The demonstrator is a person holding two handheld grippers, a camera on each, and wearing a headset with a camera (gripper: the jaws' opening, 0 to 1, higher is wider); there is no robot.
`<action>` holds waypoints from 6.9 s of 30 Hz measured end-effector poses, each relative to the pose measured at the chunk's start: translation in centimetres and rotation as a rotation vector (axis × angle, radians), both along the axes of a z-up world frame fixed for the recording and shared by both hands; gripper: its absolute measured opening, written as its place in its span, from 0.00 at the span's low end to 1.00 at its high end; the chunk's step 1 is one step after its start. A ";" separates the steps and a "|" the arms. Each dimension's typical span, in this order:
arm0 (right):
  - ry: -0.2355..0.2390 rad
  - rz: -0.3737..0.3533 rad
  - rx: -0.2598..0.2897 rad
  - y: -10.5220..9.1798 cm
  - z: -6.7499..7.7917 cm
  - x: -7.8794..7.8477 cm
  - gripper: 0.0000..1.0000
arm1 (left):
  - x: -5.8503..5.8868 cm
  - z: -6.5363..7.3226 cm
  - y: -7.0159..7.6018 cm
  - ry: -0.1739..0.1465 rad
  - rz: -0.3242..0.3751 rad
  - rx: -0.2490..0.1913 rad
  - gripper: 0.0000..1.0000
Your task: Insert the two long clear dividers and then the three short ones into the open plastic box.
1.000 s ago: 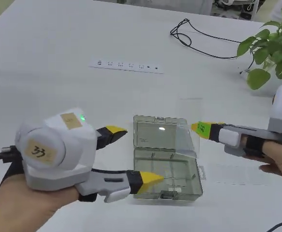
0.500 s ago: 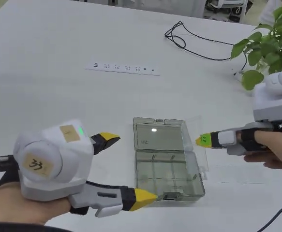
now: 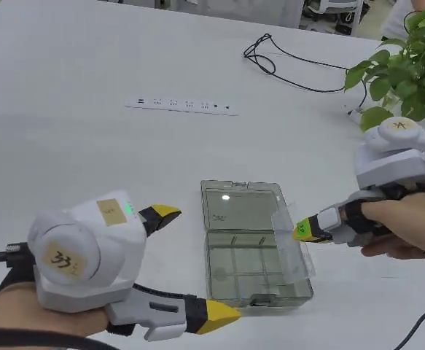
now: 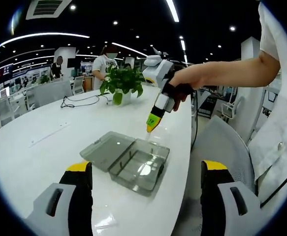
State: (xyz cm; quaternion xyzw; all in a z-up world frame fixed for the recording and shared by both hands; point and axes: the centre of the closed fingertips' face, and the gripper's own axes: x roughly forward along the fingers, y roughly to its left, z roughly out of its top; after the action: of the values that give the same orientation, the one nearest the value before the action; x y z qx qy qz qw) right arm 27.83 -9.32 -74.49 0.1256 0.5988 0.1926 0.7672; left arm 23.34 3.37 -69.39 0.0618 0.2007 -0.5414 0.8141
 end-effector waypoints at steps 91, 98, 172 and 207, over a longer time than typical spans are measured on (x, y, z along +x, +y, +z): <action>-0.073 0.021 0.056 1.5 -5.6 -0.2 0.15 | -0.2 -1.1 -0.8 0.048 0.004 0.003 0.95; -0.161 0.045 0.091 1.5 -3.6 -0.1 0.20 | -0.3 -0.9 -0.1 0.043 0.037 0.013 0.95; -0.833 0.620 0.207 -6.6 3.9 -4.9 0.64 | 1.0 -15.4 11.2 0.405 0.426 0.599 0.50; -0.848 0.611 0.201 -6.0 3.8 -5.4 0.64 | 1.3 -15.3 11.2 0.453 0.454 0.613 0.31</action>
State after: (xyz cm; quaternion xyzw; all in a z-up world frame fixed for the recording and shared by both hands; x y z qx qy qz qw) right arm 22.45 -15.32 -70.72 -0.0705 0.2240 0.4977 0.8349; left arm 24.65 14.58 -84.71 0.1346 0.5338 -0.2640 0.7920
